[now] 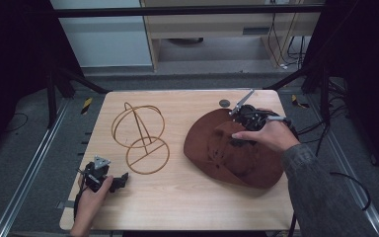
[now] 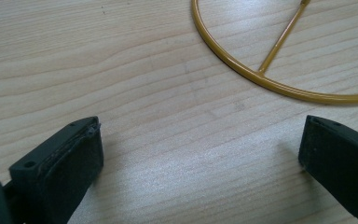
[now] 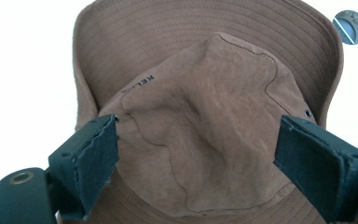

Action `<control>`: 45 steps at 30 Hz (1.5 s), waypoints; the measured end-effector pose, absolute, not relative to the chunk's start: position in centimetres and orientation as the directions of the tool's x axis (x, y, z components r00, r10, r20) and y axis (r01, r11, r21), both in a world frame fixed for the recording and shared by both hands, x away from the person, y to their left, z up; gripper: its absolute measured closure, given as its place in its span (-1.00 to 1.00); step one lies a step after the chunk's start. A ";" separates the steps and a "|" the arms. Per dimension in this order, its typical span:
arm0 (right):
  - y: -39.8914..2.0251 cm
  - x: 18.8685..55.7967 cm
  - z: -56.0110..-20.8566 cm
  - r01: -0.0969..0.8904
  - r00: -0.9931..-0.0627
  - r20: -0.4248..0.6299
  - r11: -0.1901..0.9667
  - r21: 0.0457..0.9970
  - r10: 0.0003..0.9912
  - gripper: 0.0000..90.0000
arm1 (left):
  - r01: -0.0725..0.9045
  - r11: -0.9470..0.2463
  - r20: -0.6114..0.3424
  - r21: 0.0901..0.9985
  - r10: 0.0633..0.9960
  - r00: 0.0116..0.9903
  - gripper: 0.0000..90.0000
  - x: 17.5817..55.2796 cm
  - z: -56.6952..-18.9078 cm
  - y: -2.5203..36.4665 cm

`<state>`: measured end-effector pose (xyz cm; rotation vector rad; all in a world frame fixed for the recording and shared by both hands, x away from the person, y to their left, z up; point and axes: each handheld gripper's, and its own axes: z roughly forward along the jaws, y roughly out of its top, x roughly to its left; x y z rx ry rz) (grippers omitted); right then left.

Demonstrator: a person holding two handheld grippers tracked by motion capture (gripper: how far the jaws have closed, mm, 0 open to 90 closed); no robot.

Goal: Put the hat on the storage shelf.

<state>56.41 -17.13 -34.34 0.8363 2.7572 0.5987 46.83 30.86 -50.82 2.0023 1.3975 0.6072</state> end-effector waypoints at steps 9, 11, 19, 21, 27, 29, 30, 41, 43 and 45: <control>-16.6 57.2 -34.8 0.494 -0.817 -0.067 0.755 0.432 0.573 -0.66 | 0.659 -0.254 0.023 0.708 0.941 0.338 -1.00 46.9 -50.8 30.9; -15.9 57.1 -35.1 0.483 -0.825 -0.076 0.768 0.421 0.560 -0.64 | 0.659 -0.253 0.023 0.709 0.941 0.338 -1.00 46.9 -50.8 30.9; -15.6 57.8 -36.2 0.475 -0.834 -0.091 0.793 0.381 0.544 -0.56 | 0.659 -0.254 0.023 0.708 0.941 0.338 -1.00 46.9 -50.8 30.9; -15.7 58.0 -36.4 0.482 -0.833 -0.086 0.792 0.374 0.547 -0.55 | 0.659 -0.253 0.023 0.708 0.941 0.338 -1.00 46.9 -50.8 30.9; -15.4 58.4 -37.1 0.476 -0.841 -0.090 0.807 0.350 0.534 -0.50 | 0.659 -0.254 0.023 0.708 0.941 0.338 -1.00 46.8 -50.8 30.9; -15.4 58.5 -37.4 0.481 -0.839 -0.091 0.809 0.338 0.537 -0.47 | 0.659 -0.253 0.023 0.708 0.941 0.338 -1.00 46.8 -50.8 30.9; -15.5 58.7 -37.6 0.480 -0.840 -0.091 0.811 0.334 0.534 -0.45 | 0.658 -0.254 0.023 0.708 0.941 0.338 -1.00 46.8 -50.8 30.9; -16.3 59.1 -38.9 0.513 -0.824 -0.056 0.785 0.347 0.563 -0.23 | 0.660 -0.251 0.020 0.709 0.942 0.336 -1.00 46.8 -50.8 30.8; -16.4 59.1 -39.0 0.521 -0.818 -0.062 0.782 0.342 0.572 -0.11 | 0.660 -0.251 0.020 0.708 0.941 0.337 -1.00 46.8 -50.8 30.8; -16.6 59.2 -39.0 0.520 -0.818 -0.056 0.779 0.350 0.572 -0.03 | 0.660 -0.250 0.019 0.708 0.942 0.336 -1.00 46.8 -50.8 30.8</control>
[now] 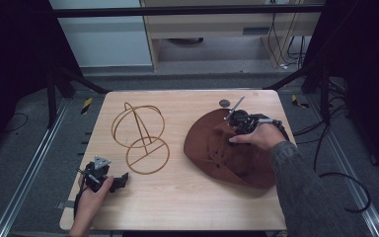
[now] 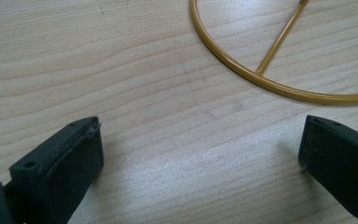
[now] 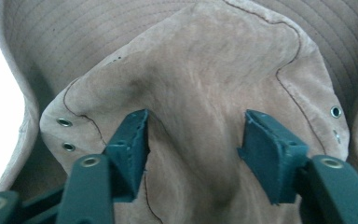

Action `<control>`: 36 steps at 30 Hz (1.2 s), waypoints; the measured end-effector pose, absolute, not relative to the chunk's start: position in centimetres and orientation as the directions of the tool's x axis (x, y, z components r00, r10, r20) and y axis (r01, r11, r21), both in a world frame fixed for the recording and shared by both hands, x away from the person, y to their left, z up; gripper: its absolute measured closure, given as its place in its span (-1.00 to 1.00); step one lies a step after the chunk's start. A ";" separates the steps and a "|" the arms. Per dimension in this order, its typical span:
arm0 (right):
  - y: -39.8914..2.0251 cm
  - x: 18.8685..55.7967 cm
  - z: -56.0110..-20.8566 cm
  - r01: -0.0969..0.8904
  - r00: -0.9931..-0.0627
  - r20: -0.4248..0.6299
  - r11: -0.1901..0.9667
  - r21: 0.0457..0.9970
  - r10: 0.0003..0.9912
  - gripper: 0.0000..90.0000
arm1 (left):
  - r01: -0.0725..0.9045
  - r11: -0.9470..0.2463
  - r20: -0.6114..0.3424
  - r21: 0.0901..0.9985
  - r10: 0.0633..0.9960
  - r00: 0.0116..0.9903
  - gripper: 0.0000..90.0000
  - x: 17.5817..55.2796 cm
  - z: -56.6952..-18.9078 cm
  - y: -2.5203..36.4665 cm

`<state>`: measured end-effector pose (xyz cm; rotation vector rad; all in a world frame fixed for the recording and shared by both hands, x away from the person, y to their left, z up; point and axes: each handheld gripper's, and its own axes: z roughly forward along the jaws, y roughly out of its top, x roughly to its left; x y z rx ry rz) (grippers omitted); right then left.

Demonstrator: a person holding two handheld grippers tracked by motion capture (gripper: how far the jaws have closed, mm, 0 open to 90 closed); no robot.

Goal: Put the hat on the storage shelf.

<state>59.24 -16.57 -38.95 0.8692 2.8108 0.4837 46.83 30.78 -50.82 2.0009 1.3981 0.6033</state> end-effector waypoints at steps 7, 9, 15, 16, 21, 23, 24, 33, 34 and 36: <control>-17.0 59.6 -39.1 0.530 -0.817 -0.039 0.775 0.343 0.576 0.33 | 0.659 -0.254 0.020 0.708 0.940 0.341 -1.00 46.8 -50.8 30.7; -17.2 59.7 -39.1 0.526 -0.821 -0.036 0.779 0.341 0.570 0.46 | 0.659 -0.253 0.018 0.708 0.940 0.341 -1.00 46.8 -50.8 30.7; -17.5 59.7 -39.3 0.529 -0.823 -0.023 0.780 0.334 0.568 0.74 | 0.659 -0.254 0.019 0.708 0.940 0.341 -1.00 46.8 -50.8 30.6; -17.5 59.7 -39.3 0.533 -0.822 -0.016 0.779 0.329 0.569 0.79 | 0.659 -0.253 0.019 0.708 0.940 0.341 -1.00 46.8 -50.8 30.6; -17.6 59.8 -39.4 0.524 -0.830 -0.012 0.787 0.326 0.558 0.97 | 0.659 -0.254 0.019 0.708 0.940 0.342 -1.00 46.8 -50.8 30.6; -17.6 59.8 -39.4 0.524 -0.830 -0.009 0.786 0.327 0.557 0.98 | 0.659 -0.254 0.019 0.708 0.940 0.342 -1.00 46.8 -50.8 30.6; -17.6 59.8 -39.4 0.524 -0.830 -0.009 0.786 0.327 0.557 0.98 | 0.659 -0.254 0.019 0.708 0.940 0.342 -1.00 46.8 -50.8 30.6; -18.2 58.7 -37.8 0.494 -0.836 -0.024 0.773 0.398 0.547 0.99 | 0.659 -0.253 0.019 0.708 0.940 0.341 -1.00 46.8 -50.8 30.6; -18.3 58.4 -37.5 0.492 -0.835 -0.027 0.768 0.410 0.550 0.99 | 0.659 -0.253 0.019 0.708 0.940 0.341 -1.00 46.8 -50.8 30.6; -18.5 58.0 -37.0 0.489 -0.833 -0.027 0.760 0.429 0.552 0.99 | 0.659 -0.254 0.019 0.708 0.939 0.342 -1.00 46.8 -50.8 30.6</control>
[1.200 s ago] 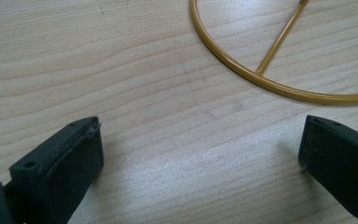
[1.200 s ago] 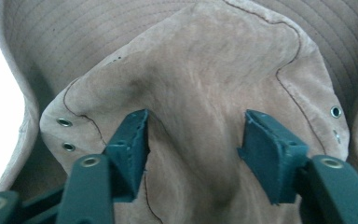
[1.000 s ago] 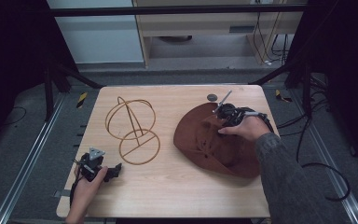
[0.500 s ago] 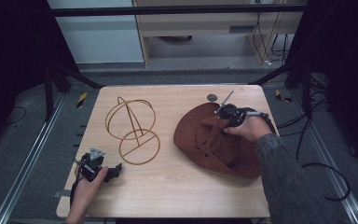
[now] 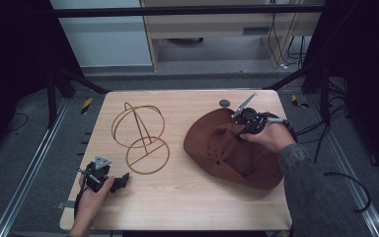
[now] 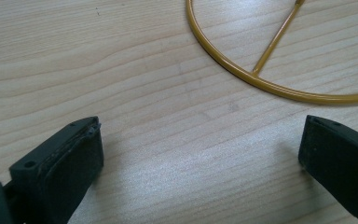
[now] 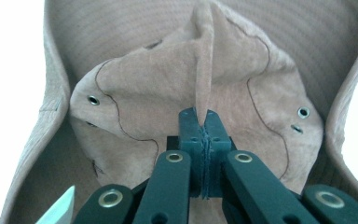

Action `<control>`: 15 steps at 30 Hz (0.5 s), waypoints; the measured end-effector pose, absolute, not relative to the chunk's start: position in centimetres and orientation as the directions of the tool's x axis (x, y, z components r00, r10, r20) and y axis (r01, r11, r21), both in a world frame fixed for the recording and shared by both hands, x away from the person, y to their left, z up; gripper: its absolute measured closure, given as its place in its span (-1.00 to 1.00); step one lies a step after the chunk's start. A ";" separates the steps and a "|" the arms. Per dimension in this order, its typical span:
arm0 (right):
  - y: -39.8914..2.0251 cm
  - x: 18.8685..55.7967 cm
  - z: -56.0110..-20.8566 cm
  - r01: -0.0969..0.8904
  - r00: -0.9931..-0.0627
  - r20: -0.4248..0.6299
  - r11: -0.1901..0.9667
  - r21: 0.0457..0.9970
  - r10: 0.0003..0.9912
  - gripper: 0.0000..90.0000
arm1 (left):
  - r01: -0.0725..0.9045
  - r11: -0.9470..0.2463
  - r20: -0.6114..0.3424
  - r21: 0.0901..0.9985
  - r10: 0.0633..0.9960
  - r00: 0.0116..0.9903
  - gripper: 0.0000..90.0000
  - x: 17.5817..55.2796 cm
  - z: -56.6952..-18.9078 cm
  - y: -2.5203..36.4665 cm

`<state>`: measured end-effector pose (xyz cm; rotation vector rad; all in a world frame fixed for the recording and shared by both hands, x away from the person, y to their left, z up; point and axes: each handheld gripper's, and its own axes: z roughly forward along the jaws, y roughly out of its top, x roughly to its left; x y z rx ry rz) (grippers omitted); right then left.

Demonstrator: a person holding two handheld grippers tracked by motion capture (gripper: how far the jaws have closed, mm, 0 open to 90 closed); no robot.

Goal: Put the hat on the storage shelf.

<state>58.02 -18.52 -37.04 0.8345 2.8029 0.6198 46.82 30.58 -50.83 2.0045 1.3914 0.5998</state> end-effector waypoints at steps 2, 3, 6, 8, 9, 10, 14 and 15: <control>-18.6 57.6 -36.6 0.488 -0.830 -0.028 0.750 0.446 0.557 0.99 | 0.658 -0.254 0.019 0.709 0.939 0.343 -1.00 46.8 -50.8 30.6; -18.6 57.3 -36.2 0.484 -0.830 -0.029 0.745 0.459 0.557 0.99 | 0.658 -0.256 0.020 0.708 0.939 0.344 -1.00 46.8 -50.8 30.6; -18.6 56.5 -35.1 0.472 -0.829 -0.029 0.727 0.498 0.558 0.99 | 0.659 -0.257 0.020 0.707 0.938 0.345 -1.00 46.8 -50.8 30.6; -18.7 56.0 -34.4 0.467 -0.826 -0.027 0.710 0.527 0.563 0.99 | 0.658 -0.259 0.021 0.707 0.938 0.347 -1.00 46.9 -50.8 30.6; -18.7 55.7 -34.0 0.468 -0.821 -0.023 0.697 0.543 0.570 0.99 | 0.658 -0.259 0.021 0.707 0.937 0.347 -1.00 46.9 -50.8 30.6; -18.7 55.4 -33.7 0.468 -0.819 -0.021 0.689 0.554 0.573 0.99 | 0.657 -0.260 0.021 0.707 0.937 0.348 -1.00 46.9 -50.8 30.6; -18.8 54.2 -32.2 0.451 -0.806 -0.015 0.629 0.633 0.592 0.99 | 0.657 -0.260 0.021 0.707 0.937 0.348 -1.00 46.9 -50.8 30.6; -18.8 53.8 -31.7 0.442 -0.806 -0.015 0.618 0.650 0.592 0.99 | 0.657 -0.260 0.021 0.707 0.937 0.348 -1.00 46.9 -50.8 30.6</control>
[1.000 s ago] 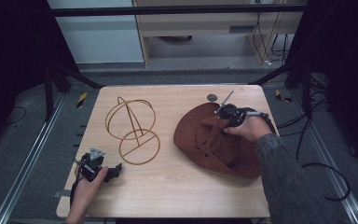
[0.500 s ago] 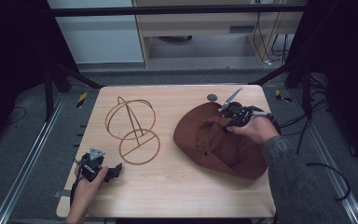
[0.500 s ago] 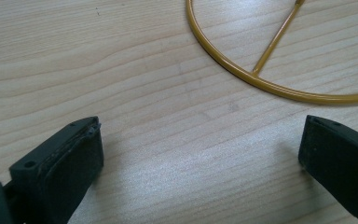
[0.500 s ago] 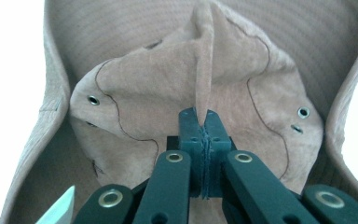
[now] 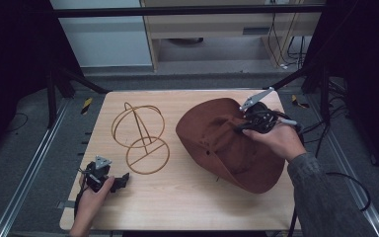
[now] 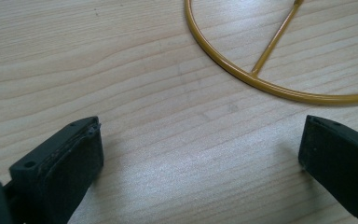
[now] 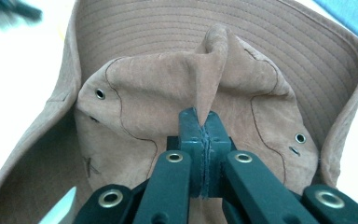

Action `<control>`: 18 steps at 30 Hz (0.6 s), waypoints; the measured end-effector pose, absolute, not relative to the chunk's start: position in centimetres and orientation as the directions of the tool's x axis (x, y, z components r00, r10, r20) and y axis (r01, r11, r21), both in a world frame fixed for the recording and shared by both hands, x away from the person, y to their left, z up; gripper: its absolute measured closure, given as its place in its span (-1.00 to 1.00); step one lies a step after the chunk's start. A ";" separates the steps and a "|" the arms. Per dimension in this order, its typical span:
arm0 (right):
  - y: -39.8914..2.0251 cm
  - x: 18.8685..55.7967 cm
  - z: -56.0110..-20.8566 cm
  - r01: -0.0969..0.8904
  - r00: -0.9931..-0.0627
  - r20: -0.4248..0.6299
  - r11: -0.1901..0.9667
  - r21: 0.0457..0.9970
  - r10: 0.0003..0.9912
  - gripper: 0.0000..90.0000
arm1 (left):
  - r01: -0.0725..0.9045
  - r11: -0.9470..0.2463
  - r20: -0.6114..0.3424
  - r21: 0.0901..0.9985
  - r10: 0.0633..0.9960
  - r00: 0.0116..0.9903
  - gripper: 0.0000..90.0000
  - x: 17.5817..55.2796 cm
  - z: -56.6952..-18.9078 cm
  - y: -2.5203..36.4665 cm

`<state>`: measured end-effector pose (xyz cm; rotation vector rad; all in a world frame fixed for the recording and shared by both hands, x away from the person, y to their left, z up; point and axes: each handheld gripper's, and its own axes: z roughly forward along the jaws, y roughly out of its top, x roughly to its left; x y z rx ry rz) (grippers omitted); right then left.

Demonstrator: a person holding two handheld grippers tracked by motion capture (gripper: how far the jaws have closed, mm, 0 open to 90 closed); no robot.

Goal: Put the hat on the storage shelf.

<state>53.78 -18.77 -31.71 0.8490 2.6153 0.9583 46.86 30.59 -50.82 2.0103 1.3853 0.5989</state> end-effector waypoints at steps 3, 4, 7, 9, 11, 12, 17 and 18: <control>-18.6 52.9 -30.8 0.425 -0.803 -0.015 0.589 0.688 0.596 0.99 | 0.657 -0.260 0.021 0.707 0.937 0.348 -1.00 46.9 -50.8 30.6; -18.6 52.6 -30.6 0.417 -0.801 -0.018 0.580 0.700 0.598 0.99 | 0.657 -0.260 0.021 0.707 0.937 0.348 -1.00 46.9 -50.8 30.6; -18.5 51.5 -29.7 0.396 -0.796 -0.022 0.548 0.736 0.605 0.99 | 0.657 -0.260 0.021 0.707 0.937 0.348 -1.00 46.9 -50.8 30.6; -18.5 51.0 -29.3 0.382 -0.796 -0.027 0.536 0.753 0.605 0.99 | 0.657 -0.260 0.021 0.707 0.937 0.348 -1.00 46.9 -50.8 30.6; -18.7 50.3 -28.9 0.368 -0.795 -0.033 0.524 0.768 0.606 0.99 | 0.657 -0.260 0.021 0.707 0.937 0.348 -1.00 46.9 -50.8 30.6; -18.9 49.9 -28.6 0.360 -0.793 -0.036 0.517 0.776 0.608 0.99 | 0.657 -0.260 0.021 0.707 0.937 0.348 -1.00 46.9 -50.8 30.6; -18.9 48.6 -27.8 0.337 -0.798 -0.051 0.514 0.789 0.601 0.99 | 0.657 -0.261 0.021 0.707 0.937 0.350 -1.00 46.9 -50.8 30.6; -18.8 48.5 -27.7 0.333 -0.797 -0.056 0.516 0.789 0.601 0.99 | 0.657 -0.261 0.021 0.707 0.937 0.350 -1.00 46.9 -50.8 30.6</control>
